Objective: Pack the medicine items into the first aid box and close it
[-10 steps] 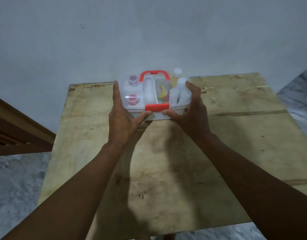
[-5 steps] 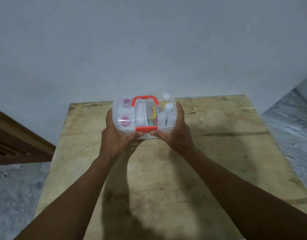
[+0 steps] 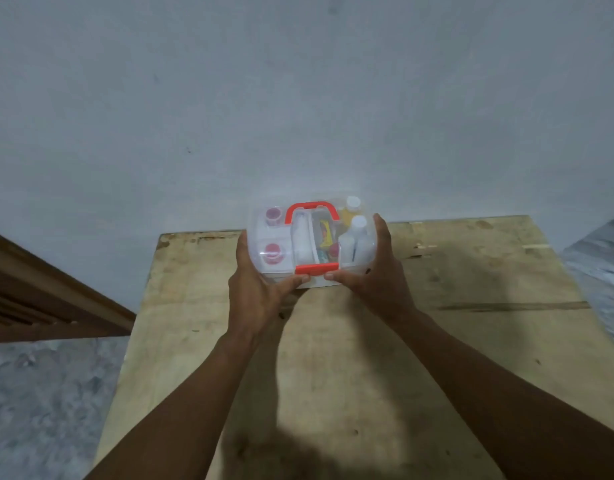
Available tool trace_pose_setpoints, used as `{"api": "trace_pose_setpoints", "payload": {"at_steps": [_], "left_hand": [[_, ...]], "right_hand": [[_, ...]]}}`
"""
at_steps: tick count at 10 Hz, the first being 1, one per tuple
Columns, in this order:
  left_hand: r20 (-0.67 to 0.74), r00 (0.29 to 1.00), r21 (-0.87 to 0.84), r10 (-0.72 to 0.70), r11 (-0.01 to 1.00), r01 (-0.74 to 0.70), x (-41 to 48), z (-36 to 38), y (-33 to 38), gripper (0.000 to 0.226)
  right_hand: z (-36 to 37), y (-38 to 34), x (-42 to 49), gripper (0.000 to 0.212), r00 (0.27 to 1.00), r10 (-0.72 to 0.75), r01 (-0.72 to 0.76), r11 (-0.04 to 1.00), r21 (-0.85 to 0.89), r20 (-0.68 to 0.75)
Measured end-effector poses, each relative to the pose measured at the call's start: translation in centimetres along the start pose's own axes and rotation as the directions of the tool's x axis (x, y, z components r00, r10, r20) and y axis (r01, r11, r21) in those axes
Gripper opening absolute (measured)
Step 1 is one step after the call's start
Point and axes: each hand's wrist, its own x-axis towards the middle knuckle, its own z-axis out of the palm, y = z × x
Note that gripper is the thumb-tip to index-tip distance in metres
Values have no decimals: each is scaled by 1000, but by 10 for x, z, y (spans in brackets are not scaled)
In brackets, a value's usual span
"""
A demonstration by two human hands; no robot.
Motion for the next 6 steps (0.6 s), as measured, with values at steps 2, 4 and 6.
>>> {"api": "trace_pose_setpoints", "payload": {"at_steps": [2,4,6], "left_hand": [[41,999,-52,6,999,-4,7,-3,-1,102],[76,997,-58,-8,998,12,9,-2,-1,107],[204,972,-80,-115,988,133,-1,-15,11,145]], "right_hand": [[5,-4,2,105,1000,-3,3,998,55,4],[3,-10,0,115,999,3,-3,1000,1,41],[-9,-19,-4,139,986,131,-113,980,-162,102]]}}
